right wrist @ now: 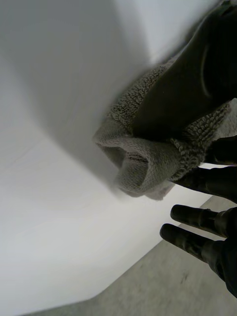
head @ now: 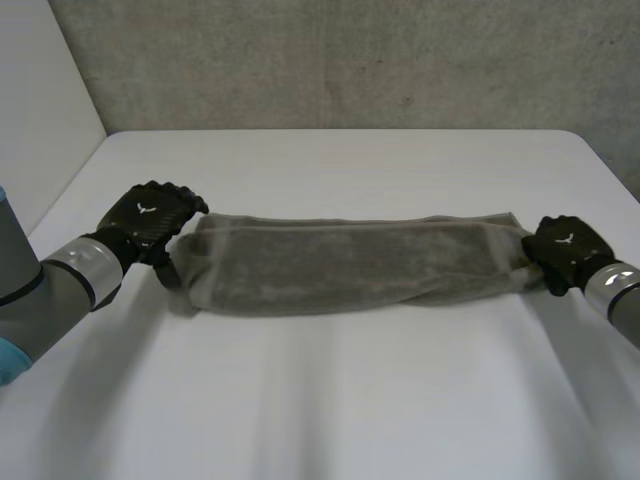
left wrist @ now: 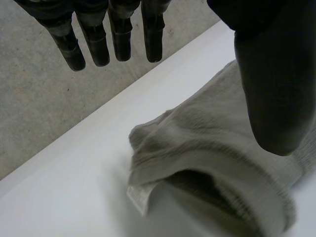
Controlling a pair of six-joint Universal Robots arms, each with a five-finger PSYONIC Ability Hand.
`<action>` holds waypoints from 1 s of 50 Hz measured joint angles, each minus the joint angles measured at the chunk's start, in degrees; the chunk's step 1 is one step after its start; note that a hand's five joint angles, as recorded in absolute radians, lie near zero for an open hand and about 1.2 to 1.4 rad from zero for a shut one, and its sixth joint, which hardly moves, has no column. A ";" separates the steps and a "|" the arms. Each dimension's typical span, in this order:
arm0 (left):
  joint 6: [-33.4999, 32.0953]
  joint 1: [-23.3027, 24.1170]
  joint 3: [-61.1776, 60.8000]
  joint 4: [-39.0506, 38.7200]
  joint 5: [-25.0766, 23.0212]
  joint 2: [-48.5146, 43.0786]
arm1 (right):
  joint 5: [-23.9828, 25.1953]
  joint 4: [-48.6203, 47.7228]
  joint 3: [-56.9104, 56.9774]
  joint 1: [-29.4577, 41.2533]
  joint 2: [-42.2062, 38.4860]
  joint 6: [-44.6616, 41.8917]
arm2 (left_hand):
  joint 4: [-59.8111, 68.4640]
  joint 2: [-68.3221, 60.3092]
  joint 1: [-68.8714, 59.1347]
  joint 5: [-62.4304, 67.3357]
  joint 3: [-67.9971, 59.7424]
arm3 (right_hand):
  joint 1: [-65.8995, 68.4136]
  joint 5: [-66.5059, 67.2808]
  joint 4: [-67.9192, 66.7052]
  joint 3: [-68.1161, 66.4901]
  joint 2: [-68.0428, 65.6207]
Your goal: Fold the towel.
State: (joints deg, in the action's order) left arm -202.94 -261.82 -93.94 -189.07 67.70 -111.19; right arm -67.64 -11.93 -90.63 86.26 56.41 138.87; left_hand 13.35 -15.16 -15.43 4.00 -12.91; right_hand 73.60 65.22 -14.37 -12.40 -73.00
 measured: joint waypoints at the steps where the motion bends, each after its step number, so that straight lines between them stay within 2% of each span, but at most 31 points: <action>1: 0.00 -0.03 -0.05 0.00 0.00 0.05 | 0.00 0.01 0.03 -0.45 0.18 -0.09 | 0.00 0.00 0.00 0.00 0.00 | 0.00 0.00 0.00 0.00 0.00; 7: 0.00 -0.51 -0.67 -0.05 -0.06 0.79 | -0.11 0.21 1.97 -6.76 3.66 -3.67 | 0.00 0.00 0.00 0.00 0.00 | 0.00 0.00 0.00 0.00 0.00; 14: 0.00 -0.64 -0.95 -0.07 -0.04 1.35 | -0.33 0.71 6.70 -7.08 7.82 -6.73 | 0.00 0.00 0.00 0.00 0.00 | 0.01 0.00 0.00 0.00 0.00; 18: 0.00 -0.63 -1.04 -0.06 -0.02 1.66 | -0.54 0.90 10.10 -2.12 9.93 -6.99 | 0.00 0.00 0.00 0.00 0.00 | 0.02 0.00 0.00 0.00 0.00; 26: 0.04 -0.62 -1.54 -0.06 0.04 2.63 | -0.57 0.72 15.39 16.20 10.03 -6.87 | 0.00 0.00 0.00 0.00 0.00 | 0.04 0.00 0.00 0.00 0.00; 31: 0.10 -0.62 -1.82 -0.06 0.07 3.24 | -0.07 0.20 17.48 29.61 5.43 -6.95 | 0.00 0.00 0.00 -0.09 0.00 | 0.05 0.01 0.00 0.00 0.00; 35: 0.15 -0.53 -1.88 -0.07 0.11 3.48 | 0.17 -0.96 19.49 37.62 -0.27 -7.09 | 0.00 0.00 0.00 -0.10 0.00 | 0.13 0.01 0.00 0.00 0.00; 38: 0.17 -0.32 -1.88 -0.05 0.15 3.60 | 0.15 -2.07 21.30 41.79 -5.19 -7.25 | 0.00 0.00 0.00 -0.10 0.00 | 0.15 0.01 0.00 0.00 0.00; 44: 0.18 0.30 -1.85 -0.04 0.22 3.81 | 0.09 -3.18 23.64 45.24 -12.58 -7.50 | 0.00 0.00 0.00 -0.12 0.00 | 0.18 0.01 0.00 0.00 0.00; 48: 0.19 1.00 -1.49 -0.13 0.25 3.98 | 0.29 -3.43 23.69 45.67 -14.40 -7.36 | 0.00 0.00 0.00 -0.11 0.00 | 0.15 0.01 0.00 0.00 0.03; 50: 0.21 1.50 -1.03 -0.46 0.28 4.03 | 0.45 -3.47 23.16 45.58 -13.75 -6.88 | 0.00 0.00 0.00 -0.11 0.00 | -5.68 -6.28 0.00 0.00 4.91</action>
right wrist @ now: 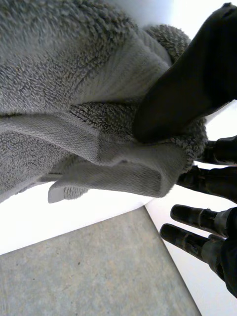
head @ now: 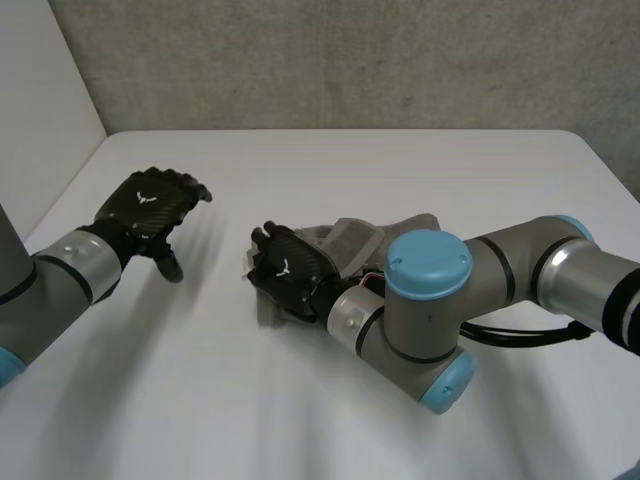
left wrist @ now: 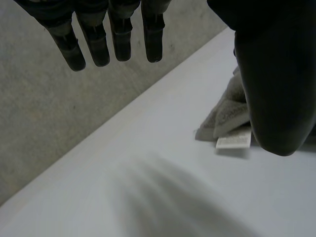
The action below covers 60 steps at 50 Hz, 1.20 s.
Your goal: Fold the towel.
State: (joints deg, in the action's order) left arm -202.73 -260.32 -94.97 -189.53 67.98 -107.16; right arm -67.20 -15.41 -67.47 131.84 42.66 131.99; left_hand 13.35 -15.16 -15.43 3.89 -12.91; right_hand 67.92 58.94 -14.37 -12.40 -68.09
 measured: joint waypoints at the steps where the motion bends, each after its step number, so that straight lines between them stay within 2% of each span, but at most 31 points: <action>1: 0.01 0.16 0.17 -0.14 0.01 0.00 | 0.04 -0.03 -0.19 -0.05 0.34 0.20 | 0.00 0.00 0.00 0.00 0.00 | -2.64 -2.64 0.00 0.00 3.40; 6: 0.47 1.75 2.16 -1.65 0.38 -0.12 | 0.96 -1.32 -3.15 -0.96 5.50 4.60 | 0.00 0.00 0.00 0.01 0.00 | -28.29 -29.80 0.00 0.00 28.66; 11: 3.20 3.68 5.54 -2.66 0.78 -0.44 | 1.73 -4.80 -8.02 -3.06 13.41 13.94 | 0.00 0.00 0.00 0.01 0.00 | -50.60 -55.29 0.00 0.00 51.91; 19: 10.47 6.81 10.98 -2.84 1.89 -1.75 | -1.52 -4.20 -13.33 -9.29 22.31 23.93 | 0.00 0.00 0.00 0.00 0.00 | -54.43 -55.62 0.00 0.00 54.45; 28: 15.21 11.13 15.35 -2.78 3.42 -5.82 | -6.78 4.39 -18.57 -18.21 26.91 25.06 | 0.00 0.00 0.00 0.02 0.00 | -54.43 -55.62 0.01 0.00 54.45; 33: 15.71 14.94 17.39 -2.73 3.65 -9.83 | -7.50 6.89 -23.65 -22.95 28.39 24.87 | 0.00 -0.28 -0.28 0.86 0.00 | -54.43 -55.61 0.00 0.00 54.45; 37: 15.91 18.31 19.74 -2.26 3.67 -13.64 | -7.31 7.08 -27.93 -25.35 28.75 24.73 | 0.00 -5.91 -5.80 7.59 0.00 | -54.43 -55.61 0.00 0.00 54.44; 45: 16.45 22.02 23.40 0.60 3.79 -18.42 | -6.99 6.13 -32.46 -26.45 27.40 24.43 | 0.00 -8.21 -7.59 10.05 0.00 | -54.43 -55.62 0.00 0.00 54.45; 60: 16.23 22.93 32.43 3.73 7.68 -27.14 | -6.98 4.98 -32.78 -25.99 22.97 24.17 | 0.00 -13.79 -13.79 15.51 0.00 | -54.43 -55.63 0.00 0.00 54.45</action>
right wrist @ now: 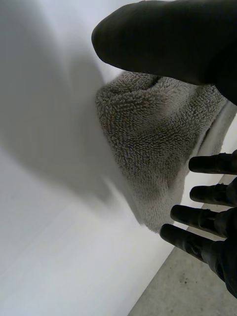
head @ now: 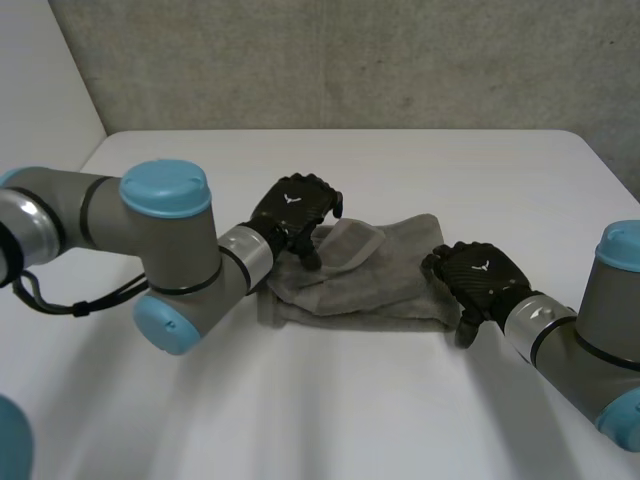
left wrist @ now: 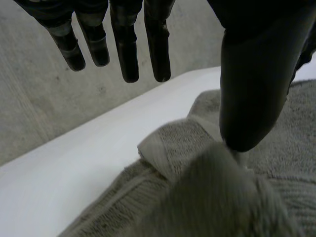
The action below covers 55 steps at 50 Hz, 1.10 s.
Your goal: Fold the towel.
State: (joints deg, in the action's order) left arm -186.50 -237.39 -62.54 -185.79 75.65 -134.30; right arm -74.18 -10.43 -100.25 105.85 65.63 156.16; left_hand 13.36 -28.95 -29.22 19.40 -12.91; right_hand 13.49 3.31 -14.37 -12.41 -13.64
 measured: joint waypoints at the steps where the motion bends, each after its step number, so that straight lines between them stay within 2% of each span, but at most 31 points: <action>1: 0.00 0.07 0.45 0.35 0.04 -0.40 | 0.00 -0.06 0.01 0.01 -0.03 -0.01 | 0.00 -0.39 -0.40 0.33 0.00 | 0.00 0.01 0.00 0.00 0.00; 11: 0.02 1.02 3.99 4.41 0.17 -3.56 | 0.00 -0.54 0.50 0.13 -0.41 -0.11 | 0.00 -10.30 -9.99 9.84 0.00 | 0.00 0.01 0.00 0.00 0.00; 30: 1.51 2.23 0.70 5.37 -0.05 3.20 | 0.00 -0.56 1.07 0.24 -1.54 -0.69 | 0.00 -8.65 -7.75 7.41 0.00 | 0.00 0.01 0.00 0.00 0.00; 49: -0.94 1.98 4.69 4.79 2.02 -5.77 | 0.00 -0.48 1.11 0.32 -1.55 -0.68 | 0.00 -8.66 -8.18 7.80 0.00 | 0.00 0.02 0.00 0.00 0.00; 52: -2.63 1.77 5.30 4.70 3.43 -6.47 | 0.00 -0.51 1.13 0.32 -1.55 -0.71 | 0.00 -11.71 -11.38 10.54 0.00 | 0.00 0.01 0.00 0.00 0.00; 55: -4.39 1.35 5.58 4.31 6.20 -6.44 | 0.00 -0.65 1.16 0.32 -1.55 -0.74 | 0.00 -22.20 -21.55 20.85 0.00 | 0.00 0.01 0.00 0.00 0.00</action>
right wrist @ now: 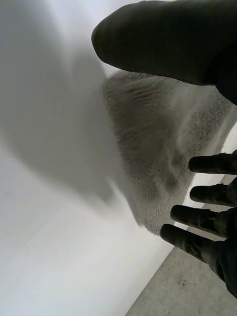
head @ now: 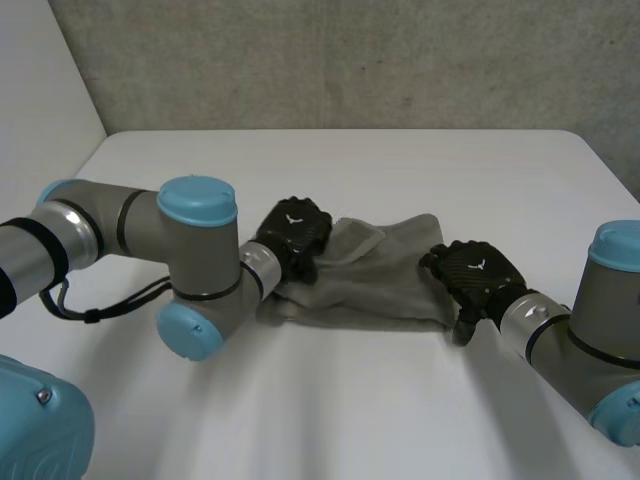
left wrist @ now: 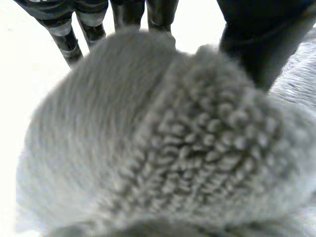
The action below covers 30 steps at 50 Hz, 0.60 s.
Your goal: Fold the towel.
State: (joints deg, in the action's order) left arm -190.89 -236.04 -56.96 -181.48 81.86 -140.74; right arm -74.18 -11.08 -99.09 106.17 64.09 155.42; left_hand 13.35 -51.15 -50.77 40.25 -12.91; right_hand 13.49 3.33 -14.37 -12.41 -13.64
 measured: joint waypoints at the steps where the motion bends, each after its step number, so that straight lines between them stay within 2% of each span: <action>1: -0.63 -0.30 0.02 -0.25 1.39 0.15 | 0.00 -0.10 0.01 0.00 -0.01 -0.01 | 0.00 -3.37 -3.40 3.44 0.00 | 0.00 0.00 0.00 0.00 0.00; 7: -2.38 -2.70 -1.73 -0.98 7.29 1.94 | 0.05 -0.65 0.10 0.00 -0.03 -0.03 | 0.00 -16.45 -16.61 17.25 0.00 | 0.00 0.00 0.00 0.00 0.00; 11: -2.37 -3.83 -5.15 -0.99 8.57 3.86 | 0.08 -0.80 0.29 0.00 -0.05 -0.03 | 0.00 -17.63 -17.28 18.69 0.00 | 0.00 0.00 0.00 0.00 0.00; 16: -1.00 -4.45 -10.86 -0.87 8.73 7.03 | 0.08 -0.80 0.44 0.05 -0.08 -0.03 | 0.00 -13.28 -13.89 14.26 0.00 | 0.00 0.00 0.00 0.00 0.00; 20: 2.53 -4.58 -14.56 -0.80 8.55 9.31 | -0.02 -0.70 0.41 0.52 -0.07 0.00 | 0.00 -7.01 -7.53 8.15 0.00 | 0.00 0.00 0.00 0.00 0.00; 30: 9.61 -4.41 -16.77 -0.22 8.32 11.05 | -0.13 -0.96 -0.10 3.03 0.55 0.23 | 0.00 -1.60 -1.61 2.57 0.00 | 0.00 0.00 0.00 0.00 0.00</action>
State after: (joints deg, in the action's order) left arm -181.28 -240.45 -73.72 -181.70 90.18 -129.69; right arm -74.31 -12.03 -99.18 109.20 64.63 155.65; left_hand 13.35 -52.75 -52.38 42.82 -12.91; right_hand 13.49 3.33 -14.37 -12.41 -13.65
